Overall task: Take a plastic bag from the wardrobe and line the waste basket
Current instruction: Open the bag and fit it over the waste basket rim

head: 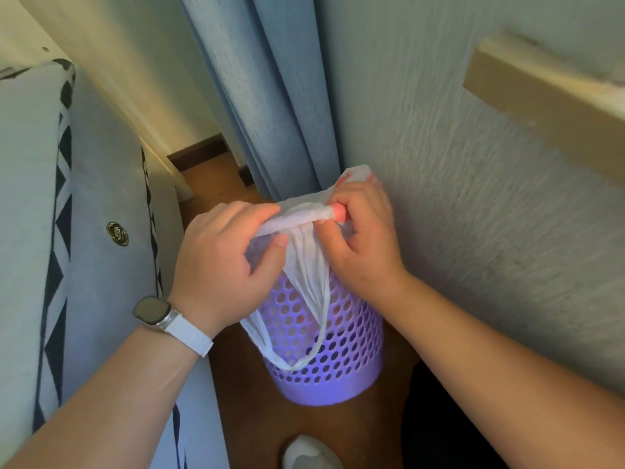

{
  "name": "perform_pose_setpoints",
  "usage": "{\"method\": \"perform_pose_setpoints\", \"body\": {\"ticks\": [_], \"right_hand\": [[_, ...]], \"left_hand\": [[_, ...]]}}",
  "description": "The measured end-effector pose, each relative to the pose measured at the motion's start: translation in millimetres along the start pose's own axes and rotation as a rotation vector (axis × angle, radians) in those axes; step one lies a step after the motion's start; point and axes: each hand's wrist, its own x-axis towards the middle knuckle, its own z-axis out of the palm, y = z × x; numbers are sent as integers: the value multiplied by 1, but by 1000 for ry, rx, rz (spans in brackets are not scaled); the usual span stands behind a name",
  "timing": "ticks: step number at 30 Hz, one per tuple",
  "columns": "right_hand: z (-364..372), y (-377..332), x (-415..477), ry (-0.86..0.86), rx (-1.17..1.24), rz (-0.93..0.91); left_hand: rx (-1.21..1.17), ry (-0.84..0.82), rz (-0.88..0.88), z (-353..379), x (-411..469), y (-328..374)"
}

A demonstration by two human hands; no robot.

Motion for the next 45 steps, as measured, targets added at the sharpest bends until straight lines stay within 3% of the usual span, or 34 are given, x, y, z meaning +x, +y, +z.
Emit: {"method": "perform_pose_setpoints", "body": {"ticks": [3, 12, 23, 31, 45], "right_hand": [[4, -12, -2, -19, -37, -34], [2, -6, -5, -147, 25, -56], [-2, 1, 1, -48, 62, -40], [5, -18, -4, -7, -63, -36], [-12, 14, 7, -168, -27, -60]], "left_hand": [[81, -27, -10, 4, 1, 12], [-2, -87, -79, 6, 1, -1], [-134, -36, -85, 2, 3, 0], [-13, -71, -30, 4, 4, 13], [-55, -12, -19, 6, 7, -20]]}}
